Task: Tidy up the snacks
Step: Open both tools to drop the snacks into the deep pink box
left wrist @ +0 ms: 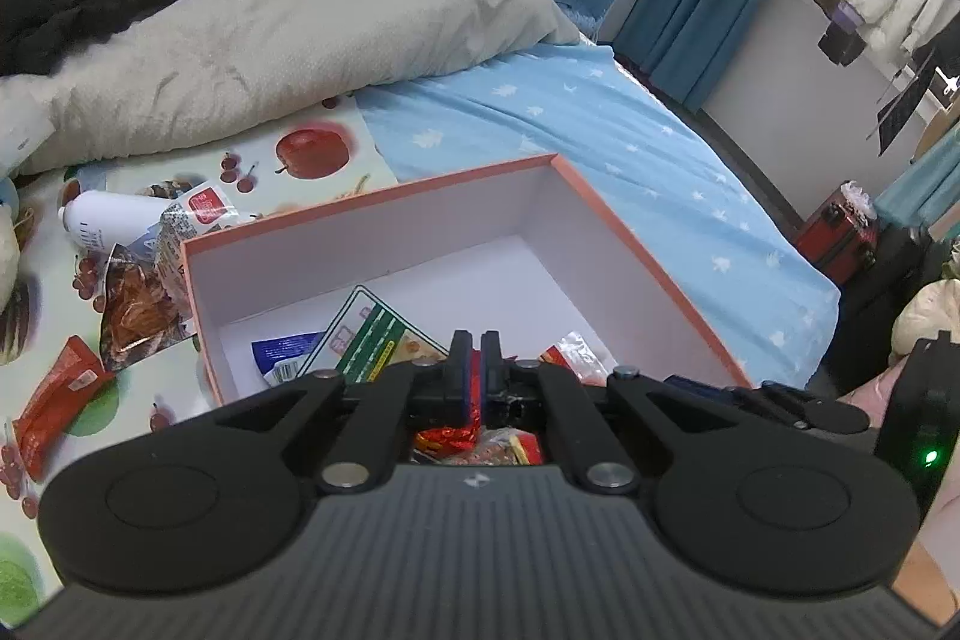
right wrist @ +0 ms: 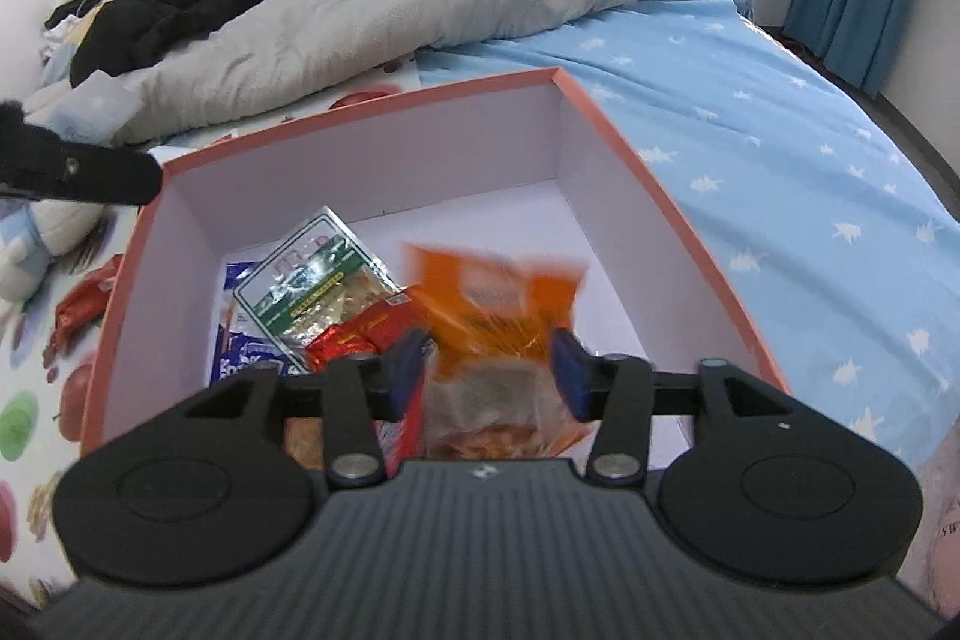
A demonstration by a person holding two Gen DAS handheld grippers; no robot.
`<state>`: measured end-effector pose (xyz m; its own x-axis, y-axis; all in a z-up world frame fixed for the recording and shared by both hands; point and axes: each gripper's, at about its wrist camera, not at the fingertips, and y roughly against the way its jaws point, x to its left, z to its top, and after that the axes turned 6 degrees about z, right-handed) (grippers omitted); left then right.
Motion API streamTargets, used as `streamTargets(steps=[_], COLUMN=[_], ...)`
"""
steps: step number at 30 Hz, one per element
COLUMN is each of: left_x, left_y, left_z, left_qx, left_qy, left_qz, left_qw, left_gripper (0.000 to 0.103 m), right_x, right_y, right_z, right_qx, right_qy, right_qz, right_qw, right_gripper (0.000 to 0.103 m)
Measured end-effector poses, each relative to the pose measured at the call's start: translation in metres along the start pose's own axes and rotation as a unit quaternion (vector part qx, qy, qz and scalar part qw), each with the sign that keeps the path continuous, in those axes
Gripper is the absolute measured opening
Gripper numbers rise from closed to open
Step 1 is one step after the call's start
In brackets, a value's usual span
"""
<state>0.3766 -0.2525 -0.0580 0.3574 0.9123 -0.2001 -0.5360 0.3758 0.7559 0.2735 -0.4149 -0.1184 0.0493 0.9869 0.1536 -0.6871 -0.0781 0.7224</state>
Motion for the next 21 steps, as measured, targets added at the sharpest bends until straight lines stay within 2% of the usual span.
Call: streamTargets(steps=[8, 14, 21], left_x=[0.002, 0.007, 0.037], left_y=[0.032, 0.083, 0.137], left_z=[-0.003, -0.016, -0.037], left_qx=[-0.026, -0.083, -0.126], left_qy=[0.000, 0.000, 0.026], left_qz=[-0.004, -0.001, 0.003], left_qw=[0.9997, 0.9966, 0.9917], left_gripper=[0.001, 0.001, 0.001], right_x=[0.008, 0.030, 0.061], right_y=[0.029, 0.065, 0.102], right_z=[0.011, 0.013, 0.013], right_qx=[-0.046, -0.104, -0.154], right_qy=[0.001, 0.000, 0.011], right_qz=[0.017, 0.028, 0.061], right_qw=[0.999, 0.994, 0.986], right_gripper=[0.058, 0.058, 0.058])
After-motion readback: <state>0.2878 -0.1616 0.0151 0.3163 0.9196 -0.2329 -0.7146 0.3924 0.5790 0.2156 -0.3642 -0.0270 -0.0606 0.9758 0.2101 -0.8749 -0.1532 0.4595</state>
